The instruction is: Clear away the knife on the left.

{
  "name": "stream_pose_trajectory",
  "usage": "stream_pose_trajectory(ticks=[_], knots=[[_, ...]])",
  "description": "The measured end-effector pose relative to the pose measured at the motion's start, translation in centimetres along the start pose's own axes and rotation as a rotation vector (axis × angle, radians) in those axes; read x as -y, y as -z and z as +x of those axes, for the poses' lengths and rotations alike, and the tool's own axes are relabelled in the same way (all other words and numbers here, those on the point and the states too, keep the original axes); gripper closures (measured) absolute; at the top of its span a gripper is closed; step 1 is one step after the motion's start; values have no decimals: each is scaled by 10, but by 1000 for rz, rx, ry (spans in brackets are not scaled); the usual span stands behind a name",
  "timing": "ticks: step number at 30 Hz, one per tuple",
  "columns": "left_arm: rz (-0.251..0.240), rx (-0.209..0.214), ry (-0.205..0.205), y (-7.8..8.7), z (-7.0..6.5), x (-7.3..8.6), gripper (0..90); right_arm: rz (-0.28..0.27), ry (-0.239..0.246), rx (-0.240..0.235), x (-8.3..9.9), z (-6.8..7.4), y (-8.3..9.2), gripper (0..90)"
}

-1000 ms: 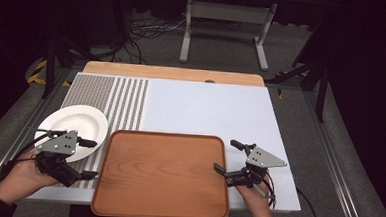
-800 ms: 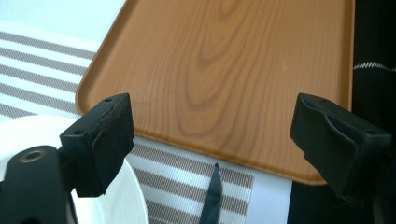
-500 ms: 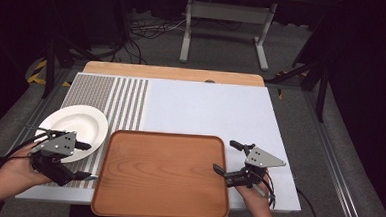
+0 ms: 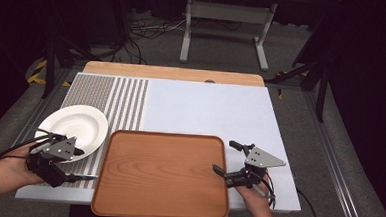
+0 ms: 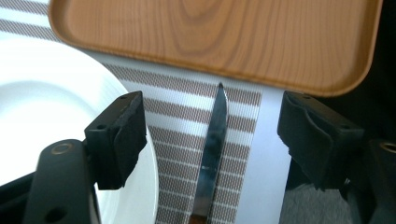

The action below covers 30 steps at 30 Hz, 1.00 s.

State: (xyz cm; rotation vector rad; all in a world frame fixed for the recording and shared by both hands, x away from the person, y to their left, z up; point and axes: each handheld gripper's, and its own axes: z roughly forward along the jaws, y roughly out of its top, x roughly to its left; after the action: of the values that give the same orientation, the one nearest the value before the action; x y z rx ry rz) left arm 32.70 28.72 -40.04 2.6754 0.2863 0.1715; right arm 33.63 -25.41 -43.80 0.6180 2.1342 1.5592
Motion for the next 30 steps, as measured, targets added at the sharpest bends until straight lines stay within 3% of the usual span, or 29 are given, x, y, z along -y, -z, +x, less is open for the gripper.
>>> stream_pose_trajectory(ticks=[9,12,18,30], knots=[[84,35,-28,-5,2,6,313,1,6,-5,0,0,0,33],[152,48,-39,-9,3,9,332,7,11,-7,0,0,-1,33],[222,66,-54,-14,7,14,376,7,11,-10,0,0,-1,33],[345,31,-96,-21,5,24,460,8,7,-24,1,1,-2,34]])
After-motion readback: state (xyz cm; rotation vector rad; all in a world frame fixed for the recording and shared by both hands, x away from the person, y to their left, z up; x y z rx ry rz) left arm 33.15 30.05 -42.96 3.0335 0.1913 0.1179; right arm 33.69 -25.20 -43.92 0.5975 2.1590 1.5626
